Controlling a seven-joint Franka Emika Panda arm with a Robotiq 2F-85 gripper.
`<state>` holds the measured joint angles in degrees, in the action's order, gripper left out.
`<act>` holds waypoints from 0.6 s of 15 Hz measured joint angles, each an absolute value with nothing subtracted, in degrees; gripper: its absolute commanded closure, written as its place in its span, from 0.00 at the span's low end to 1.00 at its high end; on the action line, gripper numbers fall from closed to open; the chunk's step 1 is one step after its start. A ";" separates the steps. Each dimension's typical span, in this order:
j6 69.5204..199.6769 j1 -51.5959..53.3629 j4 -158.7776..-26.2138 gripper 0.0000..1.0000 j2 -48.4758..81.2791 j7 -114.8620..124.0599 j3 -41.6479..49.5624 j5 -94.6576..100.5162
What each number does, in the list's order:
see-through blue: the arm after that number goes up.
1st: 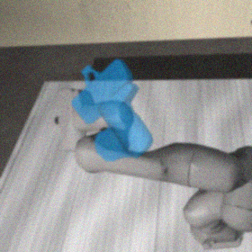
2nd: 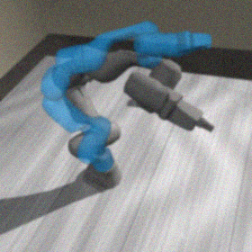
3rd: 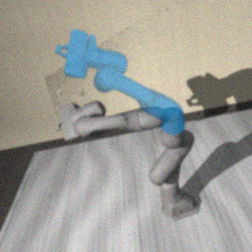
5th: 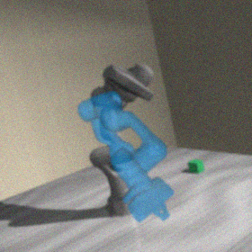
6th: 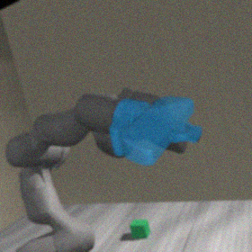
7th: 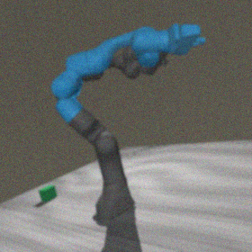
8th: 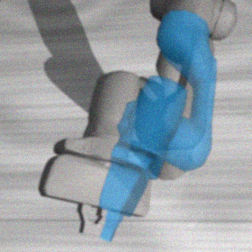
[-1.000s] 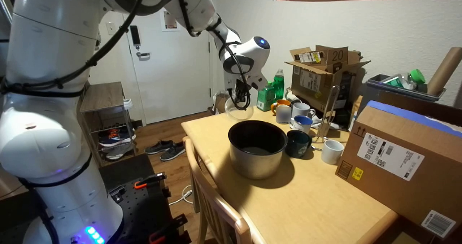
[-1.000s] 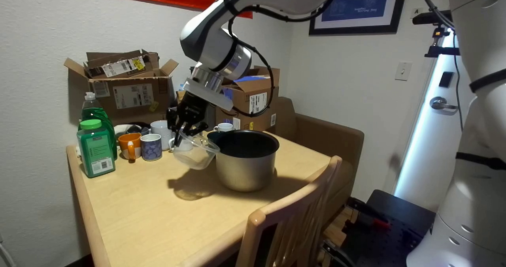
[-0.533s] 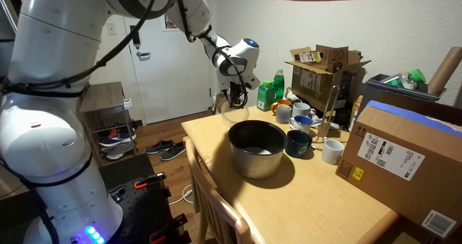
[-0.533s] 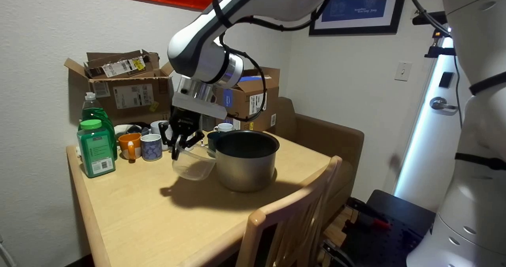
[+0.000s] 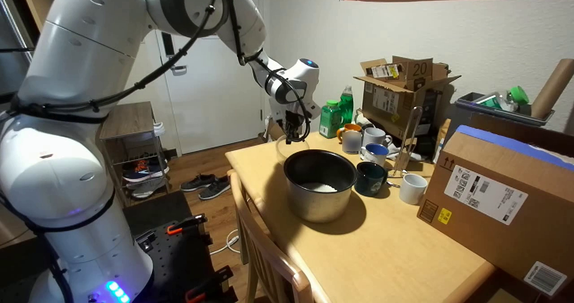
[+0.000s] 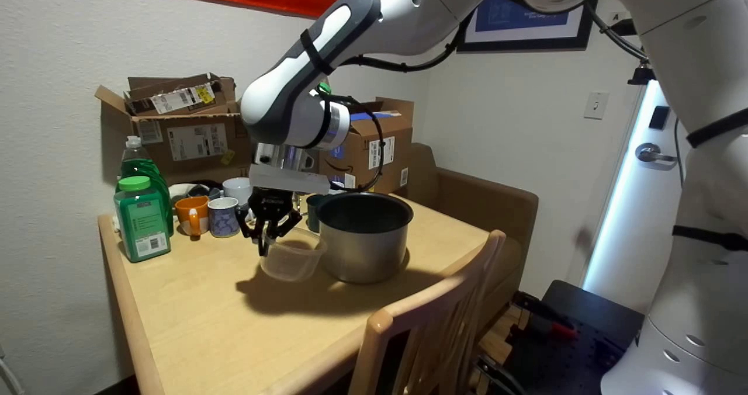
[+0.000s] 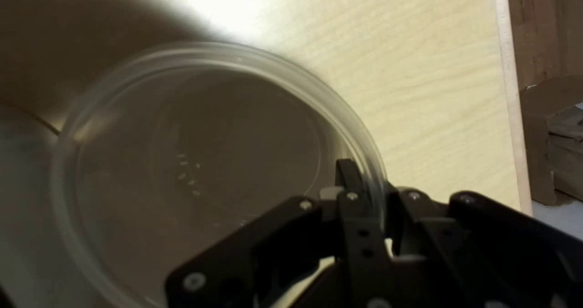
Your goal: Pick the bowl and pour its contents into the bucket
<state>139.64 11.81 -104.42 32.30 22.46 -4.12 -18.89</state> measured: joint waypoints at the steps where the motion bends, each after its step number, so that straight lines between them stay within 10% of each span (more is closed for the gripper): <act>1: 139.81 12.00 -103.91 0.98 33.17 23.05 -4.01 -17.92; 9: 141.73 16.63 -100.48 0.98 38.89 29.10 -0.86 -9.09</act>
<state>141.73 16.63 -100.48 38.89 29.10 -0.86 -9.09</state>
